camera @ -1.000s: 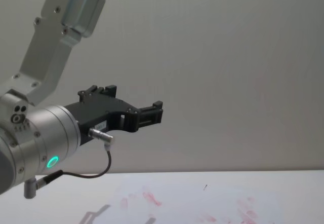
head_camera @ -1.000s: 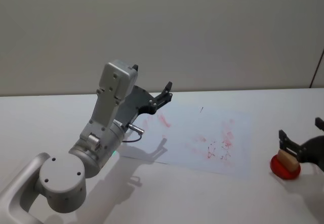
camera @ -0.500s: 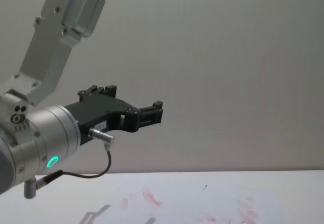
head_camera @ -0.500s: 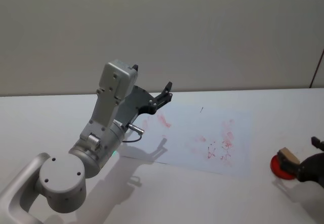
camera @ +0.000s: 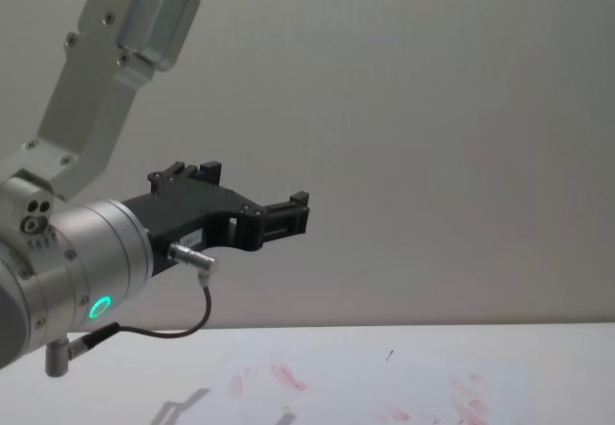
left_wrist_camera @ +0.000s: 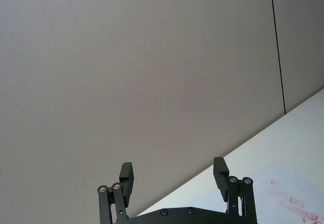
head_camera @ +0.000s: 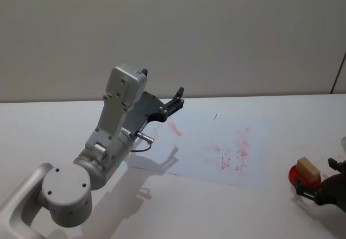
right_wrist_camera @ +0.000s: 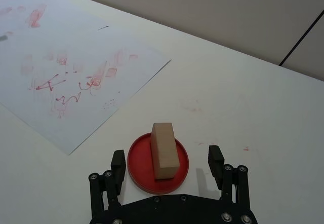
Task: Use the one hand to pick up the stamp and affix it onto the A4 paper.
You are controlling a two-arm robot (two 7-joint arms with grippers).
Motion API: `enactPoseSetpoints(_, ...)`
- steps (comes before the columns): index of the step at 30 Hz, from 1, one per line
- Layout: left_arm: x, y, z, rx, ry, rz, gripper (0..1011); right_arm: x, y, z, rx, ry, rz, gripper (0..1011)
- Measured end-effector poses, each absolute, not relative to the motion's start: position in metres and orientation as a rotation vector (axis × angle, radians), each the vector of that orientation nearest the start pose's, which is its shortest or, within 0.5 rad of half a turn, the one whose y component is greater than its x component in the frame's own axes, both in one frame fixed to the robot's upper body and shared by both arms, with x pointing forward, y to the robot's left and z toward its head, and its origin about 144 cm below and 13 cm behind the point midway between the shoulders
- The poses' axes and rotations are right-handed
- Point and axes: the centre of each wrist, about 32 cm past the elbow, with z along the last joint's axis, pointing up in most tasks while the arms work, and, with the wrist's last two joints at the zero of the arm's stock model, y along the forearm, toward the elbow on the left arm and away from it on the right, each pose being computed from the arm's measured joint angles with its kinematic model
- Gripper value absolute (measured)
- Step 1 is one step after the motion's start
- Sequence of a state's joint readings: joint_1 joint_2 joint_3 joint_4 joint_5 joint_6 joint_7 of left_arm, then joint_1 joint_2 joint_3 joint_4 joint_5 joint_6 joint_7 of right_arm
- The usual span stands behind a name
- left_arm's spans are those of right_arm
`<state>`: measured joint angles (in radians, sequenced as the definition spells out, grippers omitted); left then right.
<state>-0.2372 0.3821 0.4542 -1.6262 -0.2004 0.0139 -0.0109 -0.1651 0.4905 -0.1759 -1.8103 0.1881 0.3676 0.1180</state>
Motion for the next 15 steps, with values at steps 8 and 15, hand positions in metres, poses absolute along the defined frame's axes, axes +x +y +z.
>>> enactPoseSetpoints(8,0.4920,0.1984,1.2044,0.061,-0.268,1.124,1001,0.4086,-0.2816,1.1629,-0.513,0.079,-1.201,960)
enactPoseSetpoints(15,0.4920,0.1984,1.2044,0.061,-0.268,1.124,1001,0.4096,-0.2805,1.1618,-0.521,0.082,-1.197,785)
